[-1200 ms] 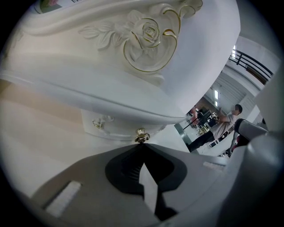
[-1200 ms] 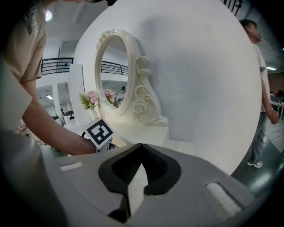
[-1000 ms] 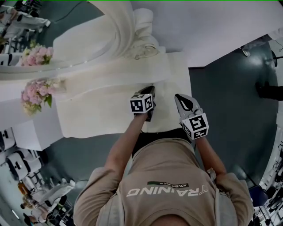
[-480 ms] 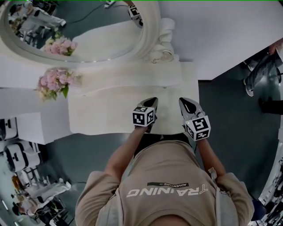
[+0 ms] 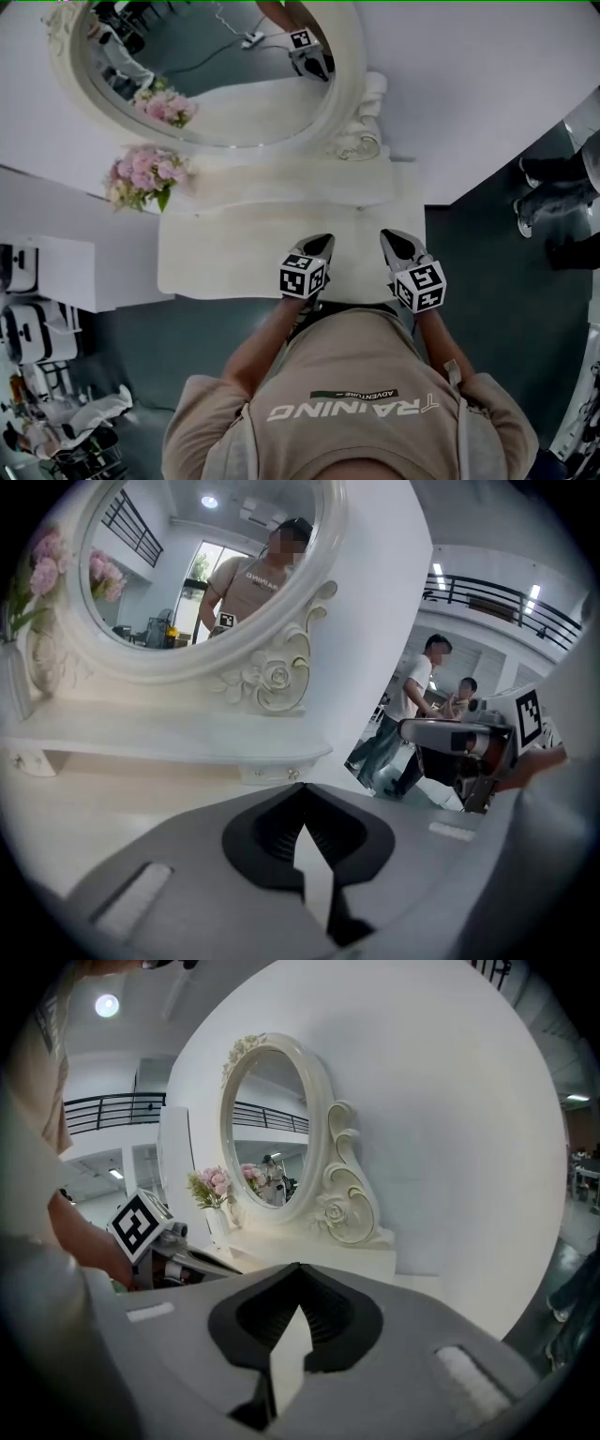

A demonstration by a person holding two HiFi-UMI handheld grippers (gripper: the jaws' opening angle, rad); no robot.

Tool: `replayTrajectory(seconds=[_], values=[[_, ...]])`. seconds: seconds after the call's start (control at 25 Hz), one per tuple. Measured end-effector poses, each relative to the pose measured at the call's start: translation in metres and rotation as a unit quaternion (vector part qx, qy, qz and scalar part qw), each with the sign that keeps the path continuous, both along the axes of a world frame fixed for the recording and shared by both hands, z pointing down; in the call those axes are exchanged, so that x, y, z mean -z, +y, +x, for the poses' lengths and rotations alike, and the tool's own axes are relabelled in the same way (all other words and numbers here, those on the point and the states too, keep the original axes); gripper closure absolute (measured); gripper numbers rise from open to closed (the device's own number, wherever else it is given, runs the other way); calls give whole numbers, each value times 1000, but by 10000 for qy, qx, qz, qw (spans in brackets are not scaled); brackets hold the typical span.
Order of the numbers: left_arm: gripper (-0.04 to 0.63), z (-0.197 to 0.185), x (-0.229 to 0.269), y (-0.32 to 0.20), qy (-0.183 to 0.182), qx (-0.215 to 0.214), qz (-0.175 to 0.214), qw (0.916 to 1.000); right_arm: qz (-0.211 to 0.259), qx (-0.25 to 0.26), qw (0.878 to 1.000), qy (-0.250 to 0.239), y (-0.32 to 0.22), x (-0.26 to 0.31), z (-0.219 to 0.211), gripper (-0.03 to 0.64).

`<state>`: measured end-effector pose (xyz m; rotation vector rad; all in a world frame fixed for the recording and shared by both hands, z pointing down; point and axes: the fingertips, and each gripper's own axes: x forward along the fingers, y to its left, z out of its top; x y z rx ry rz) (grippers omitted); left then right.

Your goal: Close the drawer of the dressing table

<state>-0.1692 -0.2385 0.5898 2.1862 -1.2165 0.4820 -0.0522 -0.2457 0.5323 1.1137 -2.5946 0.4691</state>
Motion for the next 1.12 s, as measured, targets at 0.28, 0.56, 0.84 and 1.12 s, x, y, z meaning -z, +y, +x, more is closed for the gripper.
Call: replayTrajectory(seconds=[0.28,0.56,0.84,1.12], values=[[578,-12,62,-7,-62,-61,820,9966,84,14,9999,110,2,3,-3,615],[578,-41,108,-22,265,506,1321,9896,591,35,9982,54,-12,37,-13,615],[578,-53,159,-27,334,543,1857,9805,1183,199,9928,-11,-13,103,-18,615],[578,-50,206,-34,207,364,2353,9710,1616,289,9864,-35,-22,151,-19,615]])
